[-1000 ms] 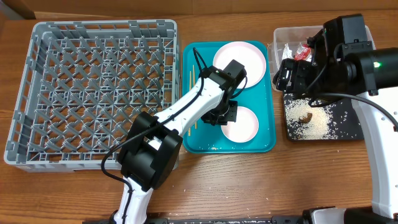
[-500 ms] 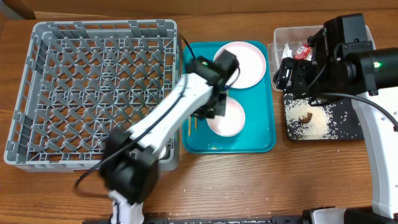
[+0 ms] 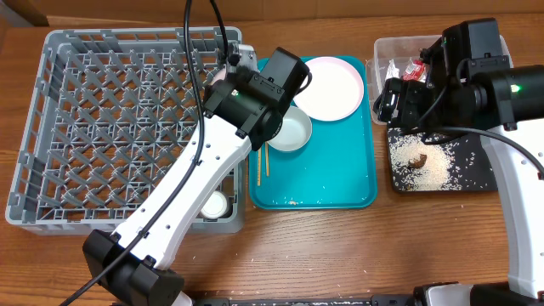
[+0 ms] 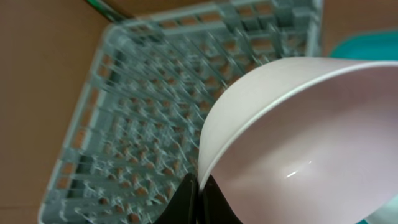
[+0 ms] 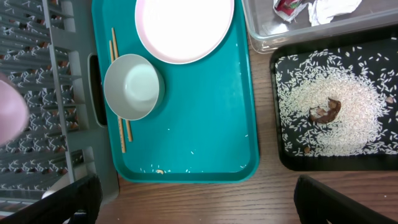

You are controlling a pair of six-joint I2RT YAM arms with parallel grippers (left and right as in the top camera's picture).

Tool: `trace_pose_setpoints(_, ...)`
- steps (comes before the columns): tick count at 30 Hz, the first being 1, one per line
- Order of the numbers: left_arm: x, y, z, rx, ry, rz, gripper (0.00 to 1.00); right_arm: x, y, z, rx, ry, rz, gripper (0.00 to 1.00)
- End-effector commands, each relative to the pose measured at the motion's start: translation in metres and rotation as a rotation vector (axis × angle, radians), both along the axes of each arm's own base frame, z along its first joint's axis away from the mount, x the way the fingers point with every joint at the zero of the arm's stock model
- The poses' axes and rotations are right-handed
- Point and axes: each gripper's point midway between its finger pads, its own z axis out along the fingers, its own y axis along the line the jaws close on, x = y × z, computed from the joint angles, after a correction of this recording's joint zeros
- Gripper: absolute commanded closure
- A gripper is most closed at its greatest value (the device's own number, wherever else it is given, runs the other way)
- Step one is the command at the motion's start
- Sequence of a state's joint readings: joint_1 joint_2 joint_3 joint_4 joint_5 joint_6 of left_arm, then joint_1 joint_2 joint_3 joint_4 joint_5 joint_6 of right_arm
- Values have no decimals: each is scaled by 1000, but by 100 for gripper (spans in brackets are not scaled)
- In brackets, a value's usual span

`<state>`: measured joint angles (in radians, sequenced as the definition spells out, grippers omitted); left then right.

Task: Sort waste into correct bins and load items into the dishwasher
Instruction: 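Lift the pink bowl with the left gripper toward the dish rack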

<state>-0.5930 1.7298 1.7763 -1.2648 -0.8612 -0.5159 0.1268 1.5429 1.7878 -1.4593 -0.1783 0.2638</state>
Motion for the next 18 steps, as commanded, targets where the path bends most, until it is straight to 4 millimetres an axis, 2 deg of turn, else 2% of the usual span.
trace_pose_setpoints(1, 11, 24, 38, 164, -166, 92, 96, 0, -1, 8, -3, -29, 1, 0)
trace_pose_setpoints(8, 20, 28, 42, 217, -135, 50, 96, 0, -1, 8, -3, -29, 1, 0)
trace_pose_setpoints(12, 35, 31, 50, 272, -124, 0, 96, 0, -1, 8, -3, -29, 1, 0)
trace_pose_setpoints(18, 68, 42, 72, 331, -182, -23, 96, 0, -1, 8, -3, -29, 1, 0)
